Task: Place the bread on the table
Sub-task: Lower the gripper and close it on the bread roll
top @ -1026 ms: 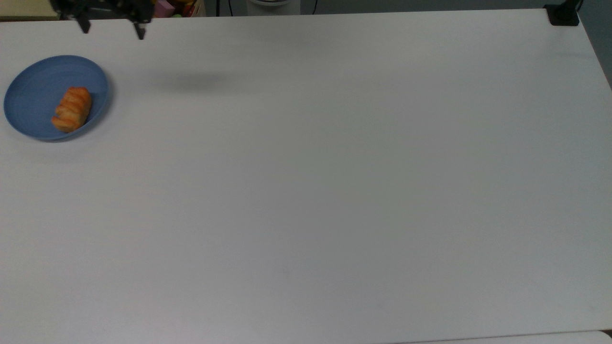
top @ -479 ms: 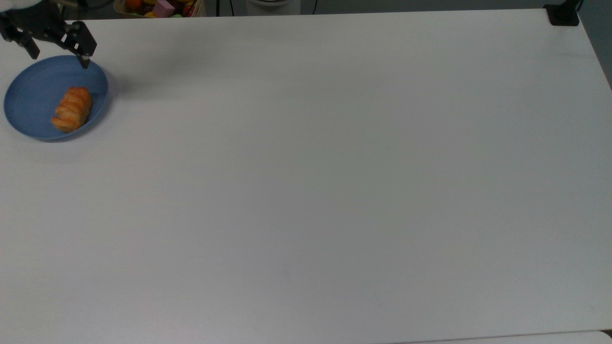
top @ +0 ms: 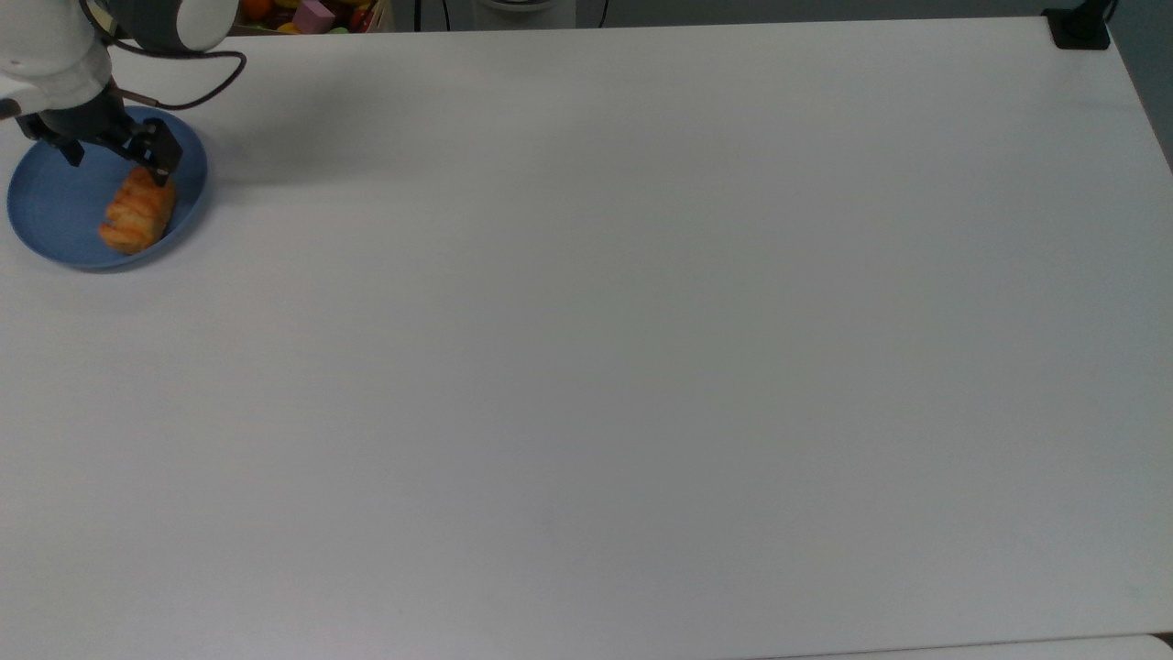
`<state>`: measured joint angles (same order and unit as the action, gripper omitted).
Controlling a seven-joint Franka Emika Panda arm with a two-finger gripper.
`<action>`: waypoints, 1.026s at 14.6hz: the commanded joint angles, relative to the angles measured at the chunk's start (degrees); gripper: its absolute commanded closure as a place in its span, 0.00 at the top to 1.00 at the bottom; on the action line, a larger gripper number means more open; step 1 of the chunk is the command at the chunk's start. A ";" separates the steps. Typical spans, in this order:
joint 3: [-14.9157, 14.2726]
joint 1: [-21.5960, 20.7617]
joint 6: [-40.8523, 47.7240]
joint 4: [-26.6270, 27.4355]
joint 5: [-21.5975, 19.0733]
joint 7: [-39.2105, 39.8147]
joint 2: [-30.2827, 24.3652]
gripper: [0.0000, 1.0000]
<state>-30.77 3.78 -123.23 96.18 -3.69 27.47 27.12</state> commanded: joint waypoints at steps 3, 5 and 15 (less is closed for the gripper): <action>0.10 -0.52 -8.59 4.37 -3.51 0.74 0.91 0.84; 0.19 -0.61 -9.57 4.37 -4.31 0.74 1.53 0.76; -0.43 -0.61 -4.23 3.06 -4.13 1.44 -1.80 0.16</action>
<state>-30.47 3.59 -131.34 99.09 -6.61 27.47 29.07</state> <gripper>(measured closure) 0.762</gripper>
